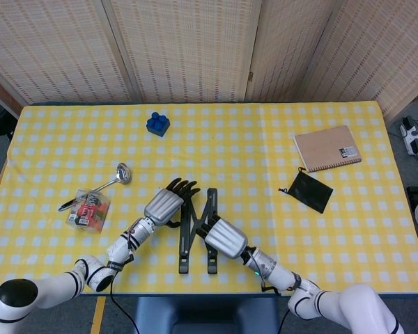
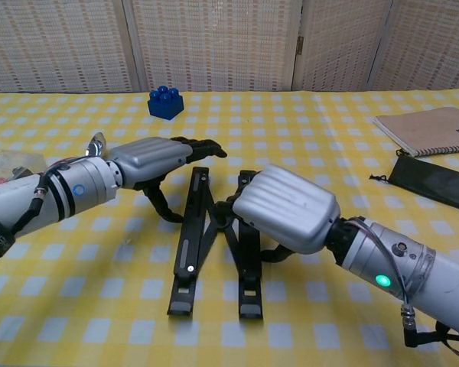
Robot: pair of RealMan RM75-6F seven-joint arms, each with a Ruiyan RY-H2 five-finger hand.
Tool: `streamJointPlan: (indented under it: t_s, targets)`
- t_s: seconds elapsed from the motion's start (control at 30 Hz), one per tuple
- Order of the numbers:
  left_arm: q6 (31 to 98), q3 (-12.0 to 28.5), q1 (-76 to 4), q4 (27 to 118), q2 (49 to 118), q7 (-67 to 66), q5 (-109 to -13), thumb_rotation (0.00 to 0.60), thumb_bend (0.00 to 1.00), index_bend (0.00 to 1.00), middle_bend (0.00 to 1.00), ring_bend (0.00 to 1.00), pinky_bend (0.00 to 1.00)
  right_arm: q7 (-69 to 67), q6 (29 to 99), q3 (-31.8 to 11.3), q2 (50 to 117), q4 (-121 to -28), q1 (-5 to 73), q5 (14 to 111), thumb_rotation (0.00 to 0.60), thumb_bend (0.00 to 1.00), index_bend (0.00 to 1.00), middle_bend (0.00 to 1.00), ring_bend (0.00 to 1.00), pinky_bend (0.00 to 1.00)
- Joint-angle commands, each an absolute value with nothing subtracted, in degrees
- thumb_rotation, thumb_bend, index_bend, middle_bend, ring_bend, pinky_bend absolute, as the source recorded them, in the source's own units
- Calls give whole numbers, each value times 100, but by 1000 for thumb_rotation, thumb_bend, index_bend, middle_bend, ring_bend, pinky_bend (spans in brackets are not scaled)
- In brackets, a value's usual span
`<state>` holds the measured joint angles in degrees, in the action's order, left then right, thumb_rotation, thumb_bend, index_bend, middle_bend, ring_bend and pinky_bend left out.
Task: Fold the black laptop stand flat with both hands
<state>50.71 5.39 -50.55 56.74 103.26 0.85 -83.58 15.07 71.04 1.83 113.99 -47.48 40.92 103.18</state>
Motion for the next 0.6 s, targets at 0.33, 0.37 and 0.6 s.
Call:
streamJointPlan:
  t_s: [0.33, 0.37, 0.6]
  targets:
    - [5259, 628, -4854, 6012, 9925, -30, -8169, 600, 192, 54, 43, 0, 0, 1524, 6812, 184, 10919, -5787, 4220, 10217, 600, 159, 257, 407, 439, 492]
    - [5295, 636, -4816, 6063, 9860, -10, -8152, 600, 192, 54, 43, 0, 0, 1535, 6688, 170, 10761, -6060, 4270, 10182, 600, 159, 195, 347, 385, 455]
    - [5546, 700, -4532, 6553, 9331, 156, -8008, 600, 193, 52, 43, 0, 0, 1862, 4753, -43, 9291, -8160, 5083, 9610, 600, 159, 0, 22, 67, 25]
